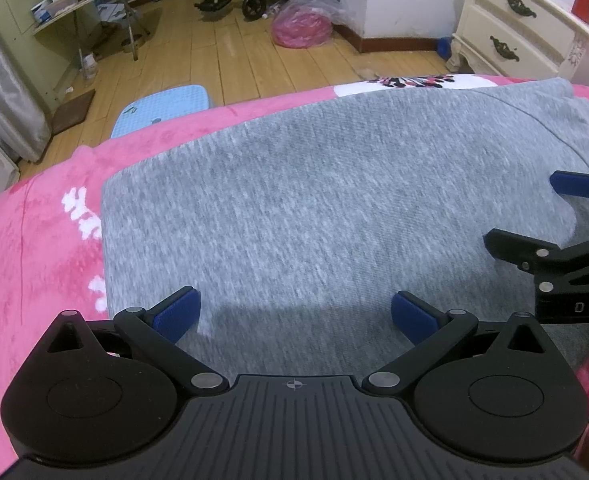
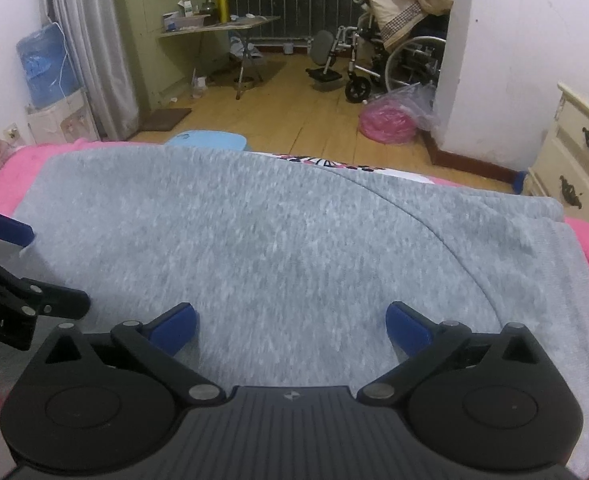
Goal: Fold clothes
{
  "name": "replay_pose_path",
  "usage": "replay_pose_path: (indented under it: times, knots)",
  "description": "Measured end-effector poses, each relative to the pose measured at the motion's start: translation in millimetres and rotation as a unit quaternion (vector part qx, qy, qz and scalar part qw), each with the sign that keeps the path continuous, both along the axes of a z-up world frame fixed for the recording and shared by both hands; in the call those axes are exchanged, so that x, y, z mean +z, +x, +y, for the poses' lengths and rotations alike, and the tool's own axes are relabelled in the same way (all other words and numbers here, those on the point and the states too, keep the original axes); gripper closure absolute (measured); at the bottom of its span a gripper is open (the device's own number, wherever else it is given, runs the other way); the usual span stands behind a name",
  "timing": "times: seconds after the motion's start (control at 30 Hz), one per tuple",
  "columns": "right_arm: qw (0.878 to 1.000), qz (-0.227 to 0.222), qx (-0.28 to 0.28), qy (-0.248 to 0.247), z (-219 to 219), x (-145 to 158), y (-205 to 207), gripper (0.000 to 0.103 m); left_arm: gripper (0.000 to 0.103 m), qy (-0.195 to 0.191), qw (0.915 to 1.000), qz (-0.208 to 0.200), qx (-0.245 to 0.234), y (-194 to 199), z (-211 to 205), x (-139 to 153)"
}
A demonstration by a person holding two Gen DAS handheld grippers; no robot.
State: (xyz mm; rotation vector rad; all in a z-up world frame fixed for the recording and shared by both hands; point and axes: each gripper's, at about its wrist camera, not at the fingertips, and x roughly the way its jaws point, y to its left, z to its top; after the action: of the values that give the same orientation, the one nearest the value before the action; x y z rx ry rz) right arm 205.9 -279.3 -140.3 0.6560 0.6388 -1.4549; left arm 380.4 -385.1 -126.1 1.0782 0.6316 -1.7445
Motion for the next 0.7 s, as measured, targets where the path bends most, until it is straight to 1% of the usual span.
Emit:
replay_pose_path:
  times: [0.1, 0.3, 0.4, 0.5, 0.6, 0.7]
  knots:
    - [1.000, -0.010, -0.010, 0.001, -1.2, 0.0, -2.3, 0.000, 0.000, 0.000, 1.0000, 0.001, -0.001, 0.5, -0.2, -0.1]
    - [1.000, -0.009, -0.018, 0.009, -4.3, 2.2, -2.6, 0.000, 0.000, 0.000, 1.0000, 0.001, 0.000, 1.2, -0.2, 0.1]
    - [0.999, -0.030, -0.021, 0.024, -10.1, 10.6, -6.9, 0.000, 0.000, -0.001, 1.0000, 0.003, -0.001, 1.8, 0.2, 0.0]
    - [0.997, -0.071, -0.020, 0.012, -10.0, 17.0, -11.6, 0.000, 0.000, -0.004, 1.0000, 0.008, -0.003, 3.5, 1.2, -0.2]
    - [0.999, -0.042, -0.011, 0.021, -13.5, 7.6, -5.7, 0.000, 0.000, -0.011, 0.9996, 0.019, -0.016, 8.6, 4.1, 0.3]
    - [1.000, -0.006, 0.005, 0.005, -7.3, -1.6, 4.5, 0.000, 0.000, -0.023, 0.9986, 0.042, -0.025, 20.1, 6.7, 7.0]
